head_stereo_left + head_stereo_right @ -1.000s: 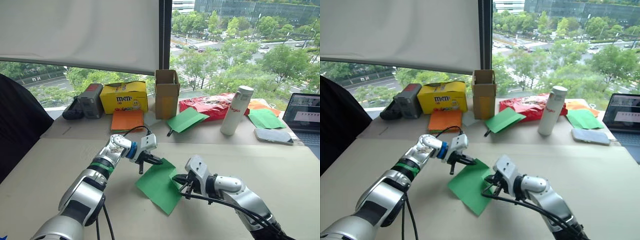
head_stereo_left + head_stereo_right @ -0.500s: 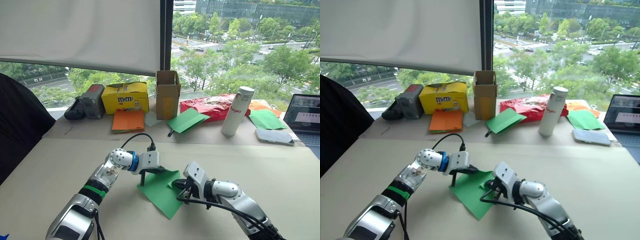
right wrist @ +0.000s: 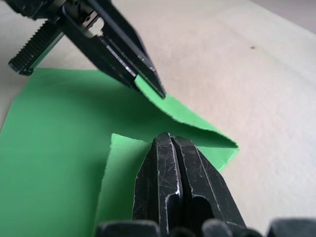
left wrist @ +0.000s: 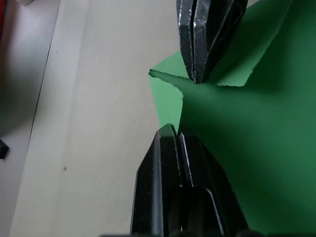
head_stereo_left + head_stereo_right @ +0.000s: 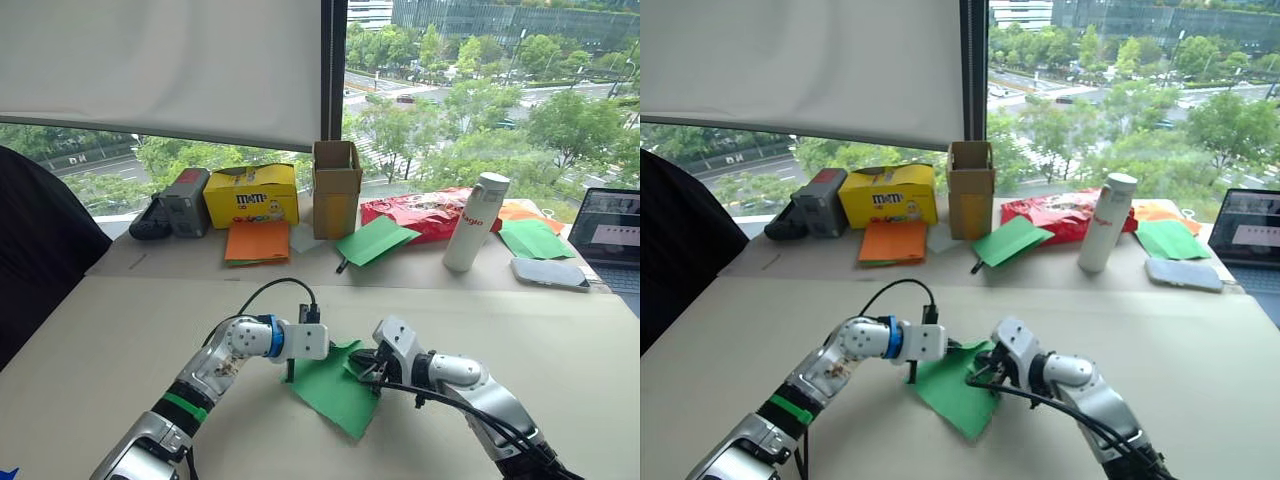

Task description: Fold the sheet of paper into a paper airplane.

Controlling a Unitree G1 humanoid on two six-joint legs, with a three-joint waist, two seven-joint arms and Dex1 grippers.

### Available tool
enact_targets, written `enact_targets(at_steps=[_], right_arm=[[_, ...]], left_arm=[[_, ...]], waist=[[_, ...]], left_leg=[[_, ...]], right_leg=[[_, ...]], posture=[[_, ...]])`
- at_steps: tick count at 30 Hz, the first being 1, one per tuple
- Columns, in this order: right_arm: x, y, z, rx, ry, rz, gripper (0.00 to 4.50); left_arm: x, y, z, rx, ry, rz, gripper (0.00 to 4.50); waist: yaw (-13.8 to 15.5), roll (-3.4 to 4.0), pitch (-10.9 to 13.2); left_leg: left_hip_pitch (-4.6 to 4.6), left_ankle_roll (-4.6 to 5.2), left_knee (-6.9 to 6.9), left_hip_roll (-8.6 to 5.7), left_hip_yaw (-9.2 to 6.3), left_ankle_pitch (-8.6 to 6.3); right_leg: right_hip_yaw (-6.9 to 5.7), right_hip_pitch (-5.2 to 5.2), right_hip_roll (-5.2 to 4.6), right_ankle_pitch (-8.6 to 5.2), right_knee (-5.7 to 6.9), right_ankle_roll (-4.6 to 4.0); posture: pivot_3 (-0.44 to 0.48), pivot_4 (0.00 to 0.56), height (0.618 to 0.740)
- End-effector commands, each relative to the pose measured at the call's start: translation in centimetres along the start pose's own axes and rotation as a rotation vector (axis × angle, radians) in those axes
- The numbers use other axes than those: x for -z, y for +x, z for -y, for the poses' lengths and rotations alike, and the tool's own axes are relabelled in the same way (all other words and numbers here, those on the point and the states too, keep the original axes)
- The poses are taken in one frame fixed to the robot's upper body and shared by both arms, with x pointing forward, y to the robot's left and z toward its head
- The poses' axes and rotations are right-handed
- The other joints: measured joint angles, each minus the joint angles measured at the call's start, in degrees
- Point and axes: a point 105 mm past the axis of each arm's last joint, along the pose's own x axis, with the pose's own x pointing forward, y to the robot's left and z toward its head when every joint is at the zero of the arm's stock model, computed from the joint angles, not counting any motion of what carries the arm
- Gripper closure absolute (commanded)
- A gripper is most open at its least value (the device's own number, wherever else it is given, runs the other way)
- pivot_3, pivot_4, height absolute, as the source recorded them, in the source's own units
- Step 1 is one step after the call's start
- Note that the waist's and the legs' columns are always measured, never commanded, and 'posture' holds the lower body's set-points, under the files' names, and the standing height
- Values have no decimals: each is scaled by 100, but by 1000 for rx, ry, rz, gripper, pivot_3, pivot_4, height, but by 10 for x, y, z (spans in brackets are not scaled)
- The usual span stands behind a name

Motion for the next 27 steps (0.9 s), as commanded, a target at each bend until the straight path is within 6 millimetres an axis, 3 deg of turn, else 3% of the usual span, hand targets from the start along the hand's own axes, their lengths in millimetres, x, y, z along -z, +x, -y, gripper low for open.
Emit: enact_targets(at_steps=[1, 11, 19, 23, 27], right_arm=[[-11, -4, 6, 19, 2, 36, 4500], [-21, -2, 9, 41, 45, 87, 4500], [-6, 8, -3, 2, 53, 33, 4500], [4, 10, -4, 6, 61, -4, 4500], [12, 11, -3, 10, 62, -30, 4500]], left_arm=[[-7, -3, -4, 6, 75, 10, 4480], [-9, -1, 4, 64, 201, -11, 4480], [-9, -1, 1, 53, 221, -21, 4480], [-15, -3, -4, 19, 148, 17, 4480], [-27, -18, -13, 20, -58, 114, 3361]], waist=[[-1, 1, 0], [-11, 3, -2], [-13, 8, -5], [-12, 10, -6], [-15, 12, -7]], left_leg=[[0, 0, -1, 0, 0, 0], [0, 0, -1, 1, 1, 0], [0, 0, 0, 0, 1, 0], [0, 0, 0, 0, 1, 0], [-2, 0, 1, 1, 1, 0]], right_leg=[[0, 0, 1, 0, 0, 1], [1, -1, 4, -1, 1, 1], [0, -1, 4, -1, 2, 1], [0, -1, 4, -2, 2, 4], [-1, -3, 3, -4, 3, 8]], posture=[[0, 150, 656], [0, 150, 656], [0, 150, 656], [0, 150, 656], [0, 150, 656]])
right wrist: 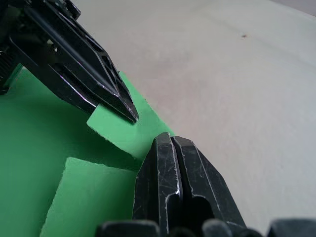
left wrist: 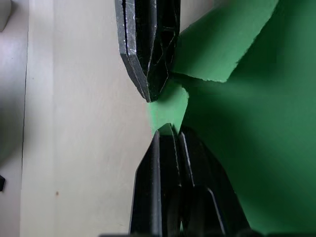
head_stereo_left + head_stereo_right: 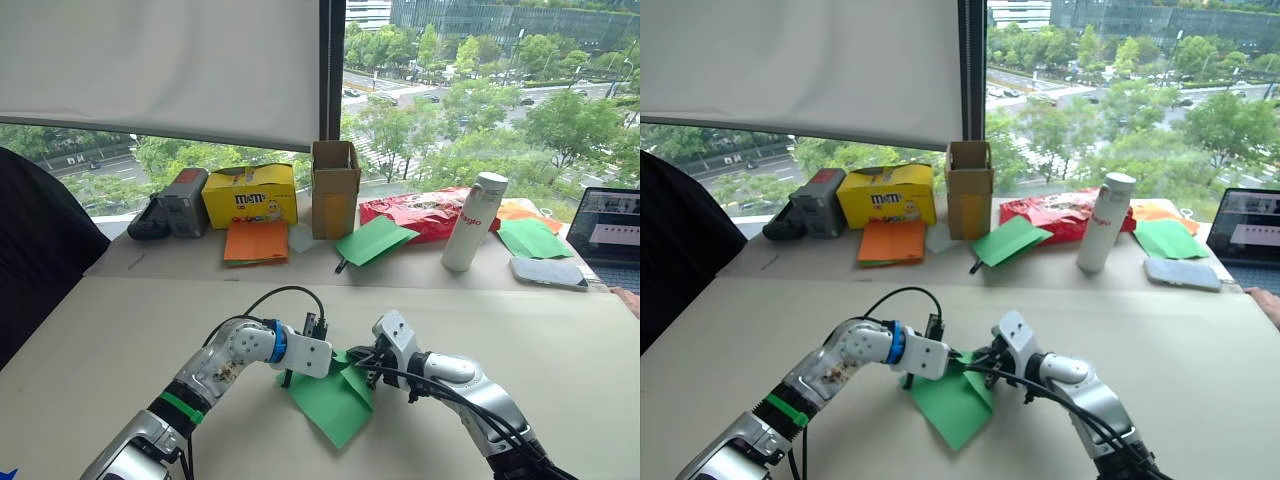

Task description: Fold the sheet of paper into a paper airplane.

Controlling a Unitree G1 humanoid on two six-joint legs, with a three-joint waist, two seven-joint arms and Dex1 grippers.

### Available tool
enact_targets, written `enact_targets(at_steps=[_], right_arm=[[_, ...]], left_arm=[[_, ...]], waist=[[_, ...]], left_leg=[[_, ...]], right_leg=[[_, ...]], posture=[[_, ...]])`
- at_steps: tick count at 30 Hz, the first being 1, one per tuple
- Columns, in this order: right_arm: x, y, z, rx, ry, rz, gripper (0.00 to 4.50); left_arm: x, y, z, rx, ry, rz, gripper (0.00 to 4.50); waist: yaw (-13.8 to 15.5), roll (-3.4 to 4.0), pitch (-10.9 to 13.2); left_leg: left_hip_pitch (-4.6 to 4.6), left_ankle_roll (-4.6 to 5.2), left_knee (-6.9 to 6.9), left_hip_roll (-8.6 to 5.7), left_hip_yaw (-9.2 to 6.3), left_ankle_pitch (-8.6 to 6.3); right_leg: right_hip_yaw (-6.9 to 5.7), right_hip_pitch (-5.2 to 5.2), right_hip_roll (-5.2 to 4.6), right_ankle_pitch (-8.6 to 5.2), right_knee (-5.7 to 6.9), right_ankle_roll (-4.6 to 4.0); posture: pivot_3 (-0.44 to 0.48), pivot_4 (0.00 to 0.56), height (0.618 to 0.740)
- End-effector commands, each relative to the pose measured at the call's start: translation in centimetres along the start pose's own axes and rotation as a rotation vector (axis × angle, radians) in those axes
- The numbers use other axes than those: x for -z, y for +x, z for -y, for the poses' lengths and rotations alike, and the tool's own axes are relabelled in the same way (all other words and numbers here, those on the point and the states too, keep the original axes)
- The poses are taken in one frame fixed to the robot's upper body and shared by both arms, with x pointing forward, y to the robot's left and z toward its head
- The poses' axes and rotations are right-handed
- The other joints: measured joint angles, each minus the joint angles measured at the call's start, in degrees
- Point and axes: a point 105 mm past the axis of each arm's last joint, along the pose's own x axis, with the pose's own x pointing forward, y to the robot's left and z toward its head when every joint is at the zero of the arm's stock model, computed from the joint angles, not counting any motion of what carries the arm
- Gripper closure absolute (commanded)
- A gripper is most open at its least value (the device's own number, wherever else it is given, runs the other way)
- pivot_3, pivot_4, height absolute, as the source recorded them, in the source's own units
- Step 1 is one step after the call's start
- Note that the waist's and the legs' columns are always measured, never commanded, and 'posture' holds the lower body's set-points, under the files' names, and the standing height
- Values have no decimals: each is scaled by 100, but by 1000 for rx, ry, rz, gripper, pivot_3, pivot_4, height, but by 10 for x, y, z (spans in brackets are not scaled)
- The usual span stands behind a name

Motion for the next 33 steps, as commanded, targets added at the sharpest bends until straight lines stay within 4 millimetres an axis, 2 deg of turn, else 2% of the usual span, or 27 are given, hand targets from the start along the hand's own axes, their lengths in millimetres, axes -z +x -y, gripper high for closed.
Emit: enact_targets(at_steps=[1, 6, 9, 13, 15, 18, 19, 24, 31, 33], right_arm=[[2, 0, 1, 3, -17, -12, 4500], [7, -1, 0, 1, -23, -27, 4500], [8, 0, -1, -1, -23, -29, 4500], [7, 2, -3, -5, -25, -28, 4500], [6, 2, -3, -7, -28, -26, 4500], [5, 1, -2, 0, -35, -24, 4500], [4, 1, -1, 3, -37, -24, 4500], [2, 0, 1, 14, -44, -22, 4500], [-12, 1, 7, 41, -73, 20, 4500], [-17, 4, 5, 31, -74, 35, 4500]], left_arm=[[-18, -22, -21, -52, -150, 117, 3053], [-22, -71, -51, -124, -452, 270, 1389], [-9, -84, -67, -223, -567, 259, 1389], [4, -71, -56, -222, -688, 250, 2623], [7, -56, -41, -172, -690, 211, 3284], [8, -39, -29, -152, -697, 180, 4308], [10, -35, -24, -140, -682, 149, 4487], [16, -16, -9, -120, -683, 60, 4487], [18, -6, 11, -75, -669, 21, 4487], [27, -5, 18, -65, -647, -39, 4487]], waist=[[-3, 0, 0], [-34, -2, 1], [-18, -2, 1], [-12, 2, -2], [-19, 2, -4], [-13, 0, -3], [-13, -1, -2], [-17, 0, -3], [-20, -1, -2], [-16, -1, -2]], left_leg=[[1, 0, 0, 0, 0, 0], [7, 0, 0, 7, 0, 0], [18, 0, 0, 8, -3, 0], [18, 0, 0, 3, -1, 0], [17, 0, 0, 3, -1, 0], [17, -1, 0, 4, -1, 0], [16, -1, 0, 4, -1, 0], [16, -1, -1, 3, 1, 0], [15, -1, -1, 4, 1, 0], [16, -1, -1, 4, 1, 0]], right_leg=[[0, 0, 0, -1, 0, 2], [1, 3, 8, -7, 4, 12], [-2, 4, 10, -16, 5, 28], [2, 10, 3, -16, 3, 28], [3, 8, 3, -13, 4, 22], [4, 6, 4, 6, 5, -10], [3, 6, 4, 6, 5, -11], [7, 8, 5, 5, 5, -10], [7, 6, 5, 5, 5, -10], [7, 6, 5, 5, 5, -10]], posture=[[0, 150, 656], [0, 150, 656], [0, 150, 656], [0, 150, 656], [0, 150, 656], [0, 150, 656], [0, 150, 656], [0, 150, 656], [0, 150, 656], [0, 150, 656]])
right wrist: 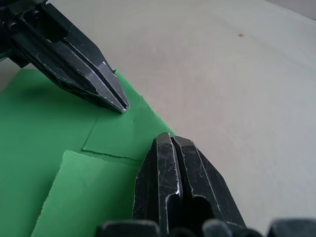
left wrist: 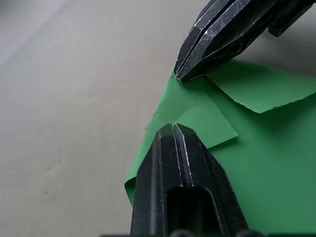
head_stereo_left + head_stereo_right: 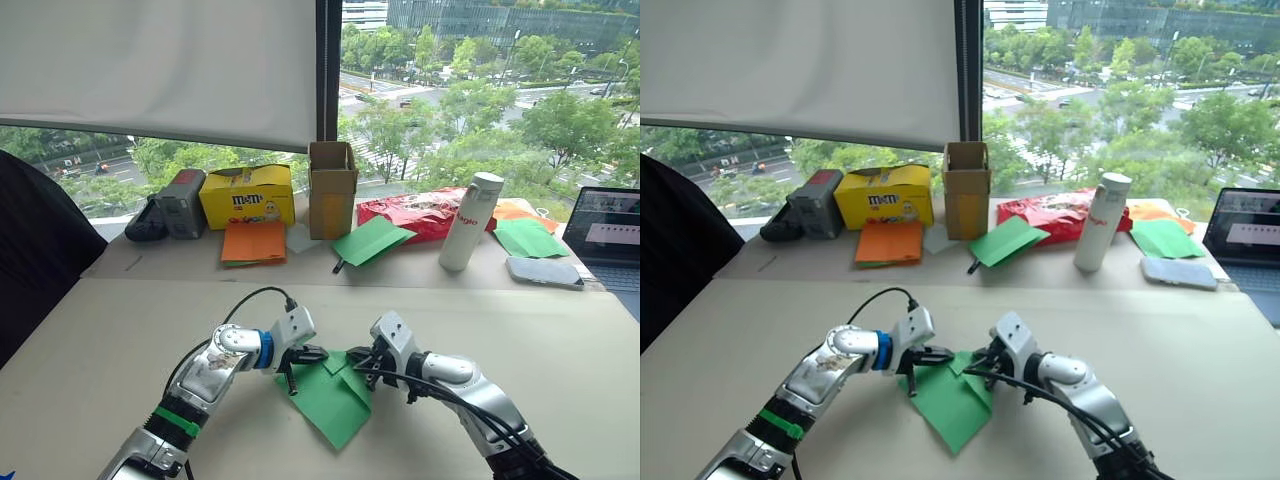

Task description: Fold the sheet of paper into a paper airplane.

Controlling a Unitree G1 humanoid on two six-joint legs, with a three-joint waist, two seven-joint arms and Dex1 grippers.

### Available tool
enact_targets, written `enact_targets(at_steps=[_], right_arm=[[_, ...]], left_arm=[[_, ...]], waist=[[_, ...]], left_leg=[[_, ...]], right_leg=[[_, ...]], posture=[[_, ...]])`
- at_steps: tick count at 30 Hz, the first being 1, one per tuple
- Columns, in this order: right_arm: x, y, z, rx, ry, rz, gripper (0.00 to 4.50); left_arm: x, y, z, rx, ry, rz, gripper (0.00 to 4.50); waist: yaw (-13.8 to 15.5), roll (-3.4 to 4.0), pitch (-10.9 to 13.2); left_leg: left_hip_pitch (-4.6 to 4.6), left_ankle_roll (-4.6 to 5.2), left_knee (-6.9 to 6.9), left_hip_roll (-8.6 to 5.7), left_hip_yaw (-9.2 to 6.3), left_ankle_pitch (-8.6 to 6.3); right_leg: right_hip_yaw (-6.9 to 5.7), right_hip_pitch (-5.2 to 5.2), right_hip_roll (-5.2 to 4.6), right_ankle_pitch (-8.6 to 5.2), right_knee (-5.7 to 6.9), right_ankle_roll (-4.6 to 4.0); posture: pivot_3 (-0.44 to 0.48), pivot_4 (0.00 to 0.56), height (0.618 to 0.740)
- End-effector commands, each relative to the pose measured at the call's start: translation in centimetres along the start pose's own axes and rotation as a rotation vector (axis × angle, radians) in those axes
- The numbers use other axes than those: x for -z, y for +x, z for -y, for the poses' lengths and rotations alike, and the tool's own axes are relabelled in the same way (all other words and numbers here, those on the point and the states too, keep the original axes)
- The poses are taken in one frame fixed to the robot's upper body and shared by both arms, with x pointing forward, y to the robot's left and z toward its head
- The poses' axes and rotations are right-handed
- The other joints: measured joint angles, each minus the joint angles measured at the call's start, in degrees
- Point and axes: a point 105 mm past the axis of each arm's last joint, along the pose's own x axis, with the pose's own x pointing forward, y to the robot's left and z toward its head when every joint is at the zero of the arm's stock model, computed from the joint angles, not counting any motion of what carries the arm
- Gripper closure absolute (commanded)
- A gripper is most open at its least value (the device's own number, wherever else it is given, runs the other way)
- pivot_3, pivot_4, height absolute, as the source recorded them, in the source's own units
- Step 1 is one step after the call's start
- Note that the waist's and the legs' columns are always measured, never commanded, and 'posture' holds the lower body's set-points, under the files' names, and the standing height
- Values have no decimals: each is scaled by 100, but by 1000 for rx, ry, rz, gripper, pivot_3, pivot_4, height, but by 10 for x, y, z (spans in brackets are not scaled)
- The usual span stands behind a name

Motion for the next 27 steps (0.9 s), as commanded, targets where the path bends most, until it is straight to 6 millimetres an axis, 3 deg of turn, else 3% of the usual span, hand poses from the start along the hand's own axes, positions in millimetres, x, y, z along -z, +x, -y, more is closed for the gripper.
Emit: enact_targets(at_steps=[1, 11, 27], right_arm=[[-16, 4, 1, 11, -31, 45, 4500], [-10, 20, -6, 1, -48, 17, 4500], [-6, -6, 17, 85, -45, 4, 4500]], left_arm=[[12, -1, -2, -24, 43, -71, 4487], [10, -4, -8, -61, 39, -51, 4487], [11, -8, -17, -66, 61, -59, 4487]], waist=[[-1, -1, 0], [5, 6, -4], [2, 4, -3]], left_leg=[[0, 0, 1, 0, 0, 0], [1, 0, 0, -1, 1, 0], [0, 0, 0, -1, 1, 0]], right_leg=[[0, 0, 0, 0, 0, 0], [-1, 1, 0, 0, 0, 0], [0, 2, 1, -3, 0, 6]], posture=[[0, 150, 656], [0, 150, 656], [0, 150, 656]])
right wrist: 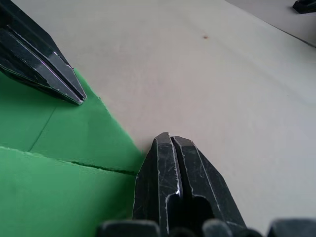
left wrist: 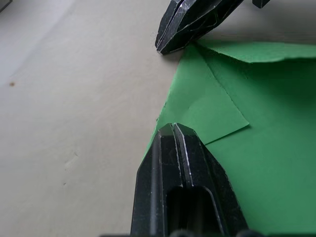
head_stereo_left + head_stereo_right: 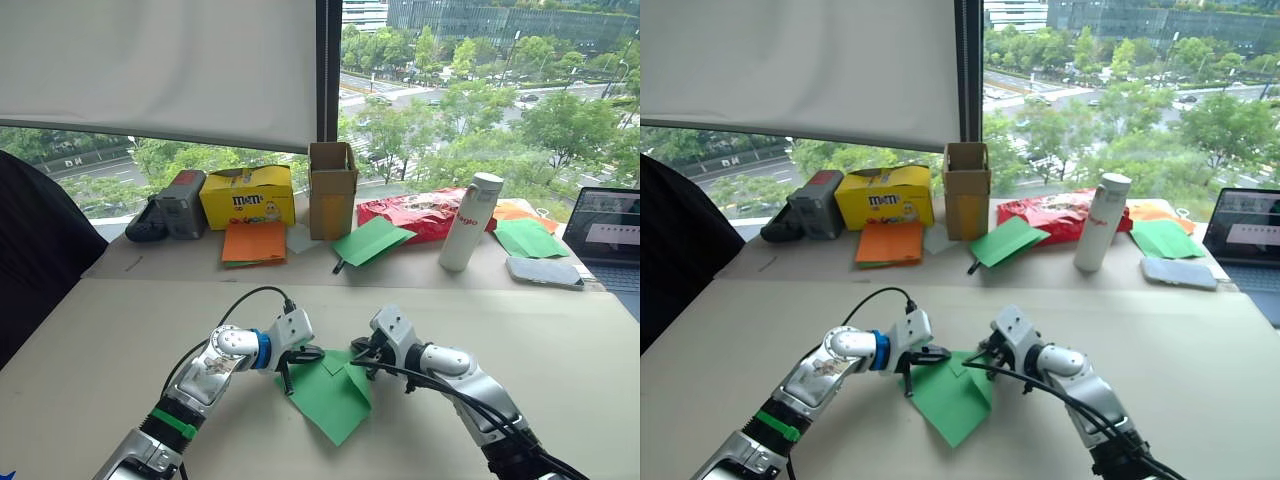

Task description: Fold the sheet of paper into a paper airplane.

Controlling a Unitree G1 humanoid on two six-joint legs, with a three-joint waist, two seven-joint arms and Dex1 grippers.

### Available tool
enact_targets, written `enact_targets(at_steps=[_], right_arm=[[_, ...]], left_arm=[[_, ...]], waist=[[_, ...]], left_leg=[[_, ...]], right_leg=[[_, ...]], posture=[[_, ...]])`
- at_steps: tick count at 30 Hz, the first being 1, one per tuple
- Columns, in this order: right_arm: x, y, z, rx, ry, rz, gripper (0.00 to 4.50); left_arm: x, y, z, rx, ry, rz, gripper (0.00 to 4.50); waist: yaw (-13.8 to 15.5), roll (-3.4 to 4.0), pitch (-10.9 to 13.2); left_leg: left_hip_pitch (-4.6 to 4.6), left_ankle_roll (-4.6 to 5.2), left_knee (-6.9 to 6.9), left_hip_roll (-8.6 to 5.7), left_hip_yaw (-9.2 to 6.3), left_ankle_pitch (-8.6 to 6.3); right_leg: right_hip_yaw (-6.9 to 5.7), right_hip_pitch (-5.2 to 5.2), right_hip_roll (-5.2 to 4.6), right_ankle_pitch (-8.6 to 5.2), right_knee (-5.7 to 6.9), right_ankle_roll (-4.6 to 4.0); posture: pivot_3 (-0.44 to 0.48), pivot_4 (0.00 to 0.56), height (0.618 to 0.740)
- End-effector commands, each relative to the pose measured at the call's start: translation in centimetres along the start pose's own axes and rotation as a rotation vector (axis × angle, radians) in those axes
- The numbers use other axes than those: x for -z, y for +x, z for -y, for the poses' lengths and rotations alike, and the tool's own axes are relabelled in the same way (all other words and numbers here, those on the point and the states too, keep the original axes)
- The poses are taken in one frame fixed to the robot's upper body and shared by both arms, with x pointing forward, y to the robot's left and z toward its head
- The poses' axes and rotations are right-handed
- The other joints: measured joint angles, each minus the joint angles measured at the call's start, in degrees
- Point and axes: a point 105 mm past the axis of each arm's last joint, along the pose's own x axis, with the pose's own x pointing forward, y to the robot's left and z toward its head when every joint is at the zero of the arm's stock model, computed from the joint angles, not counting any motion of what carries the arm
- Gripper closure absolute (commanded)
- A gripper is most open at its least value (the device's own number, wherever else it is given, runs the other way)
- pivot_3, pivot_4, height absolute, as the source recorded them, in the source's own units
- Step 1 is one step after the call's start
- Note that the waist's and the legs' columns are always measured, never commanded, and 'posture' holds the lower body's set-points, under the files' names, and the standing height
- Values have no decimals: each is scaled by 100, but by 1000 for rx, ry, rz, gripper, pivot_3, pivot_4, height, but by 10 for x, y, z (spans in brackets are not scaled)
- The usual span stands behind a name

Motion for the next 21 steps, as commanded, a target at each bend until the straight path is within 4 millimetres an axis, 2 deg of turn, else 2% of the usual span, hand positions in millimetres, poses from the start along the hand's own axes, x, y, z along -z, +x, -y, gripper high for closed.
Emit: enact_targets(at_steps=[1, 5, 12, 16, 21], right_arm=[[-7, -6, 0, 1, -4, 26, 4500], [-11, -6, -2, 13, -10, 48, 4500], [-35, -8, -2, 11, -25, 136, 4500], [-26, -3, -14, -29, -17, 104, 4500], [-16, 0, -17, -48, -8, 76, 4500]], left_arm=[[8, -3, -8, -24, -1, -41, 4487], [7, -1, -8, -21, 3, -36, 4487], [6, 1, -5, -12, 0, -31, 4487], [6, 1, -5, -14, -1, -30, 4487], [-2, 0, -9, -34, -22, 8, 4487]], waist=[[-4, -2, 1], [-3, -2, 1], [3, -2, 1], [5, -1, 1], [6, -1, 1]], left_leg=[[0, 0, 0, 0, 0, 0], [0, 0, 0, 0, 1, 0], [-1, 0, 0, 0, 1, 0], [-1, 0, 0, 0, 0, 0], [-2, 0, 1, -1, 0, 0]], right_leg=[[0, 0, 0, -3, 0, 5], [1, -1, -1, -3, 0, 5], [1, -1, -1, -3, 0, 6], [0, -1, -1, -3, 0, 5], [0, -1, -2, -3, 0, 5]], posture=[[0, 150, 656], [0, 150, 656], [0, 150, 656], [0, 150, 656], [0, 150, 656]])
